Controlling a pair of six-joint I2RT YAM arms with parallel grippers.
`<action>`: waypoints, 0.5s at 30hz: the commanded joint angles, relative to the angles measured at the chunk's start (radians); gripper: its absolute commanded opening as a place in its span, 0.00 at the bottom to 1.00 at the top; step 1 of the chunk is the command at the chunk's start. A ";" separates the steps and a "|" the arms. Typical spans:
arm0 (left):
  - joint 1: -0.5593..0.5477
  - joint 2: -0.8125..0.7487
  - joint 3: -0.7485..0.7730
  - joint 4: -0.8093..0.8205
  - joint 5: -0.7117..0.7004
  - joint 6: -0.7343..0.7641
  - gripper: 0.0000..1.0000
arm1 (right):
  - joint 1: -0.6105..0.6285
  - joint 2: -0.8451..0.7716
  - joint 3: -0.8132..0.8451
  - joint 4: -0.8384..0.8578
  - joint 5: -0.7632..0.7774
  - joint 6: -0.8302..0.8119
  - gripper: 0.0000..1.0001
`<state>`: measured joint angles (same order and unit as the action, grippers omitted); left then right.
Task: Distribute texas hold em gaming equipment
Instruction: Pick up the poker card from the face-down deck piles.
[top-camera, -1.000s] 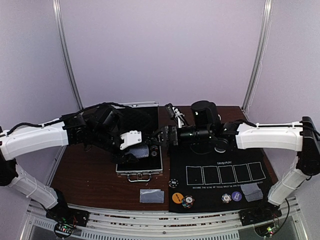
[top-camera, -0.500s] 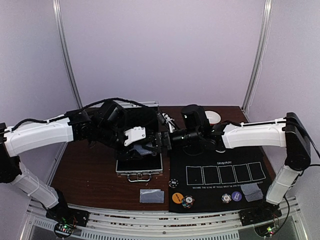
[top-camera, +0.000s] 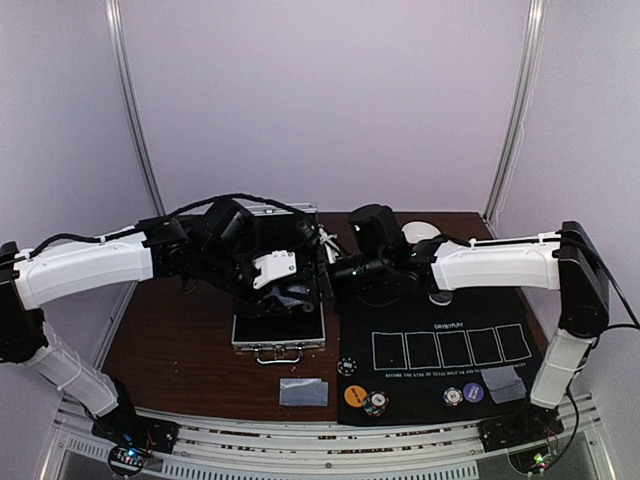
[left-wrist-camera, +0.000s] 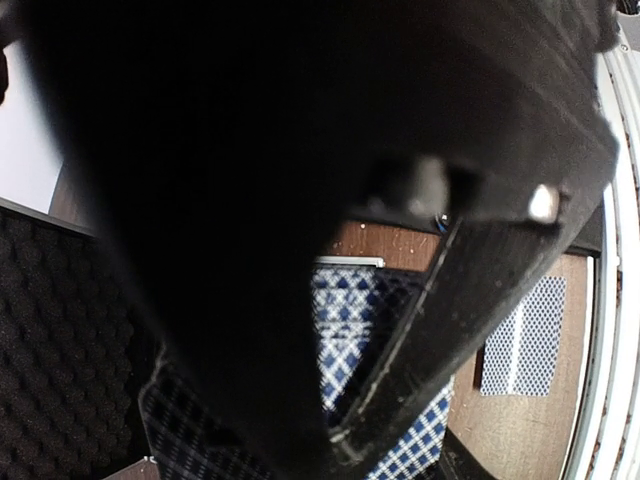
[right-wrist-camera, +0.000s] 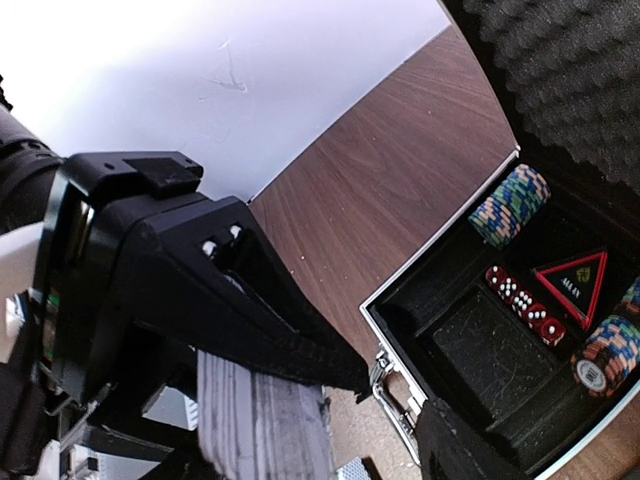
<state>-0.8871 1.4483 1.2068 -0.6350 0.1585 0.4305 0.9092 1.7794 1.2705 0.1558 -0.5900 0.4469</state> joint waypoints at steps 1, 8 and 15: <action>-0.002 0.017 0.030 0.015 -0.016 0.015 0.50 | -0.006 -0.041 -0.010 -0.057 0.029 -0.026 0.57; 0.000 0.026 0.028 0.018 -0.034 0.024 0.50 | -0.007 -0.064 -0.017 -0.101 0.056 -0.040 0.43; -0.001 0.021 0.023 0.020 -0.033 0.029 0.50 | -0.011 -0.083 -0.023 -0.148 0.076 -0.059 0.40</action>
<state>-0.8871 1.4761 1.2068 -0.6384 0.1307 0.4431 0.9054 1.7416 1.2682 0.0525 -0.5446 0.4091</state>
